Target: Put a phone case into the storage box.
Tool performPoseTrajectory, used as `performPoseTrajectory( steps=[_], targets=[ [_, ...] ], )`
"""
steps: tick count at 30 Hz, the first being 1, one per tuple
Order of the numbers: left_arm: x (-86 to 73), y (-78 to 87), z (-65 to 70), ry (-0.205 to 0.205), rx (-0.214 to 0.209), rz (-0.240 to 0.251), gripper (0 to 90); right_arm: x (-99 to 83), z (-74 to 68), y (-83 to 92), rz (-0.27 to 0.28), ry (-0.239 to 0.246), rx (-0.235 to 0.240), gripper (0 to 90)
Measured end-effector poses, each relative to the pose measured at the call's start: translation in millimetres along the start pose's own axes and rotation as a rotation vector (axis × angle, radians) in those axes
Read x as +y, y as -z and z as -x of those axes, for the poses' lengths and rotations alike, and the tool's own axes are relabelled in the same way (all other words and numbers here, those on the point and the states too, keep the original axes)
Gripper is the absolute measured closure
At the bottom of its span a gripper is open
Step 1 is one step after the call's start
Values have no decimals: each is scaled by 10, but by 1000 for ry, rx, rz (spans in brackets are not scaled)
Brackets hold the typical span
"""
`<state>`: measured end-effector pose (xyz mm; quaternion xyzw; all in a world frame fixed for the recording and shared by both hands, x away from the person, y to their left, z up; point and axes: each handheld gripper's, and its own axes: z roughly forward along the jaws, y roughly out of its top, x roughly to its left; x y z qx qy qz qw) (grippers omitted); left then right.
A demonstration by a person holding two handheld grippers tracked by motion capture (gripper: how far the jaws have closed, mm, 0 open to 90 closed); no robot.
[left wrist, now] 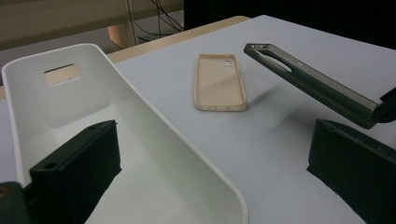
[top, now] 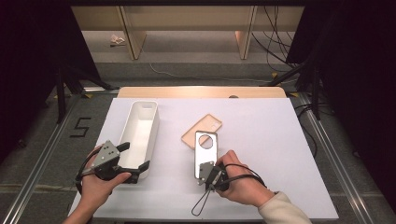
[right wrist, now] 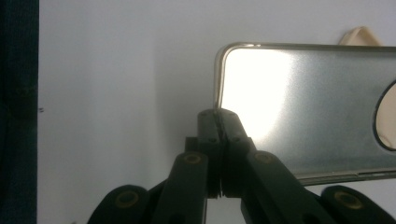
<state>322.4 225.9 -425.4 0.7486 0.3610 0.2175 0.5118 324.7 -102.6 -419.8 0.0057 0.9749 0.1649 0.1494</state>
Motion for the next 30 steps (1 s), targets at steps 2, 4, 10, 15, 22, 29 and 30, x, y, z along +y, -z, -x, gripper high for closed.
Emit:
performPoseTrajectory(
  steps=[2,4,10,15,22,29,30],
  targets=[
    [0,-1,3,0,1,2,16,-42,19,-1,56,4,-25,897],
    [2,3,4,-3,0,2,16,-94,32,11,123,-32,-32,897],
    [1,1,4,-1,1,3,17,-170,70,36,187,-51,-66,898],
    [6,3,11,-3,3,1,19,-227,59,12,229,-48,-85,897],
    [15,3,21,-9,-2,2,20,-281,31,3,270,-44,-86,897],
    [26,-3,34,-7,-3,4,27,-388,13,25,330,-63,-79,897],
    [27,-2,34,-7,-2,5,27,-388,13,25,330,-63,-79,897]
  ],
)
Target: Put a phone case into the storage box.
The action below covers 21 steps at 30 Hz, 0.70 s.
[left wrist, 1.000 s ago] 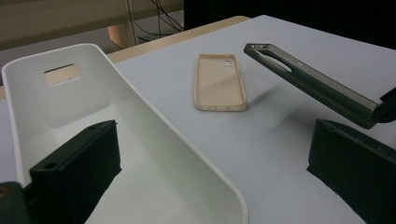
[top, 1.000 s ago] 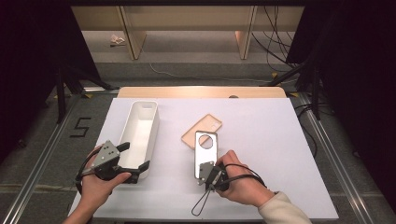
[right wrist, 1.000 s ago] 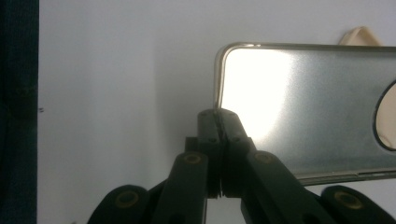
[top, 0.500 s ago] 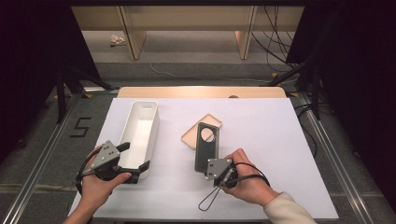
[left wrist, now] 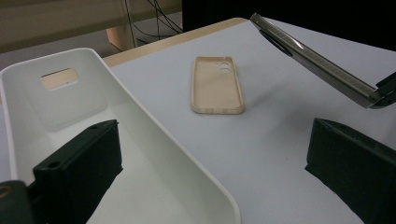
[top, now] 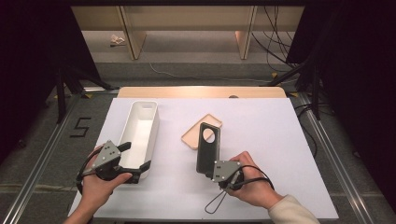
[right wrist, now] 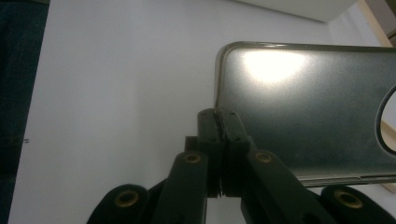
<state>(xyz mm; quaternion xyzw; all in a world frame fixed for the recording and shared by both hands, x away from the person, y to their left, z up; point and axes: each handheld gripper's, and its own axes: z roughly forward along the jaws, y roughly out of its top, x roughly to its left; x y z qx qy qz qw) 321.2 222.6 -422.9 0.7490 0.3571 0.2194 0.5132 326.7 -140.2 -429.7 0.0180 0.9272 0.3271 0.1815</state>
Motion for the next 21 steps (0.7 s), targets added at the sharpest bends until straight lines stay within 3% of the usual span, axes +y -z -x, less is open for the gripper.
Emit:
performPoseTrajectory(
  steps=[5,11,21],
  targets=[
    [12,-3,10,-5,-1,1,31,-100,5,119,30,-15,-18,897],
    [66,-37,55,9,-23,-12,39,-175,-61,182,21,-21,-15,897],
    [224,-224,134,11,-44,-32,51,-151,-98,190,18,-14,-10,897]
  ],
)
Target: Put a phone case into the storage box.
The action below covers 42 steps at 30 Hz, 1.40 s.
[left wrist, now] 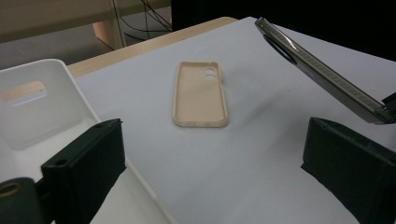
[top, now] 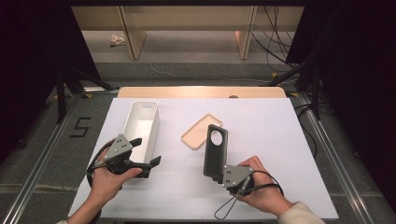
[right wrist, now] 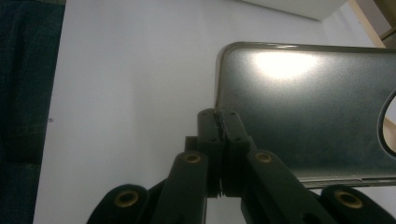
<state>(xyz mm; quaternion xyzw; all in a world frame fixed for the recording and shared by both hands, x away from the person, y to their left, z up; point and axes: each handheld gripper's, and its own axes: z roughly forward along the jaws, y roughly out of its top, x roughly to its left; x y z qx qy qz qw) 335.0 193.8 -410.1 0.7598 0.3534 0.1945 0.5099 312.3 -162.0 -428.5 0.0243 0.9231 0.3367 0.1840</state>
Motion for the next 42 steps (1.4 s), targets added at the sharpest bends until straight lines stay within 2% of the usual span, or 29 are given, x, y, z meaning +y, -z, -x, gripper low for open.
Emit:
performPoseTrajectory(
  steps=[9,16,19,24,29,35,42],
  targets=[
    [72,-121,68,10,-13,-17,59,23,-18,-25,3,11,7,897],
    [194,-257,127,13,-30,-35,73,42,-33,-37,3,19,11,896],
    [250,-312,149,20,-51,-24,80,46,-36,-41,2,20,12,897],
    [341,-408,202,28,-58,-30,108,60,-56,-45,0,19,16,897],
    [424,-498,259,21,-72,-58,135,67,-54,-54,8,32,18,897],
    [458,-614,298,28,-91,-93,152,81,-64,-70,10,34,22,897],
    [573,-778,373,41,-117,-128,157,89,-69,-68,7,34,20,897]
  ],
)
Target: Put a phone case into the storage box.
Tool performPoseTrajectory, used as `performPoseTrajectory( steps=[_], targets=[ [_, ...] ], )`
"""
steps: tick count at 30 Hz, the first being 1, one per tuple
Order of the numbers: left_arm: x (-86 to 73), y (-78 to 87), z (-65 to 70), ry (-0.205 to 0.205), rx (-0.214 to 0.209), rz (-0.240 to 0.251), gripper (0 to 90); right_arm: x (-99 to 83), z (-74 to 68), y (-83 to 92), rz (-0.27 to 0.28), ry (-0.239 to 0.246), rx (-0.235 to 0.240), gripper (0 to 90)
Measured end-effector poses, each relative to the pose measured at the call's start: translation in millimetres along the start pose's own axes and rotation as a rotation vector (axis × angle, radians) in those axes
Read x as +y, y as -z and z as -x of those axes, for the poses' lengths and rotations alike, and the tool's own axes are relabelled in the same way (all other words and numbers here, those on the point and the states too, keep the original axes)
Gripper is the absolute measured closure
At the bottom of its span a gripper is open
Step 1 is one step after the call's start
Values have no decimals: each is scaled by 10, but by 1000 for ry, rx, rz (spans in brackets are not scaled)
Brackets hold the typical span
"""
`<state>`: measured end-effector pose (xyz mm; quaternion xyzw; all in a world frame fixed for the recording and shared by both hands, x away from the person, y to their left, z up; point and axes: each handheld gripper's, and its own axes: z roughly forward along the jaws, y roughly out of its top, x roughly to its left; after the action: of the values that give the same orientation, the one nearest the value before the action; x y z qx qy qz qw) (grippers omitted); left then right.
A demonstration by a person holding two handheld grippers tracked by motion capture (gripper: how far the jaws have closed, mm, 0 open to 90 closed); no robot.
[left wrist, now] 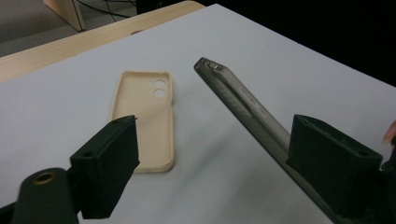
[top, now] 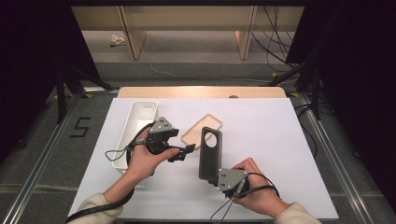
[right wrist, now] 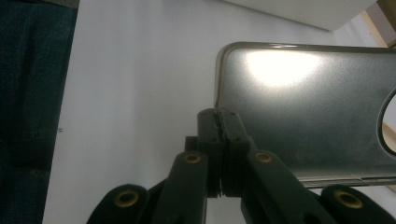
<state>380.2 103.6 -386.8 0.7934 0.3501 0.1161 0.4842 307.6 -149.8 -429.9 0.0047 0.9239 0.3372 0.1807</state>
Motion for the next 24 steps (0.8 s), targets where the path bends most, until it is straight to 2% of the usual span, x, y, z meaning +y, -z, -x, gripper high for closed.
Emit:
performPoseTrajectory(
  steps=[3,10,12,18,24],
  targets=[
    [56,-64,20,12,-22,0,168,0,1,-1,1,1,1,897],
    [181,-209,69,19,-17,-49,190,4,0,-1,3,10,-6,897],
    [214,-249,70,20,-4,-69,199,5,1,-1,2,11,-7,897],
    [290,-370,56,63,-12,-129,231,12,-2,-3,6,13,-10,897],
    [368,-476,24,103,-2,-151,304,19,-6,-9,5,17,-15,897]
  ],
)
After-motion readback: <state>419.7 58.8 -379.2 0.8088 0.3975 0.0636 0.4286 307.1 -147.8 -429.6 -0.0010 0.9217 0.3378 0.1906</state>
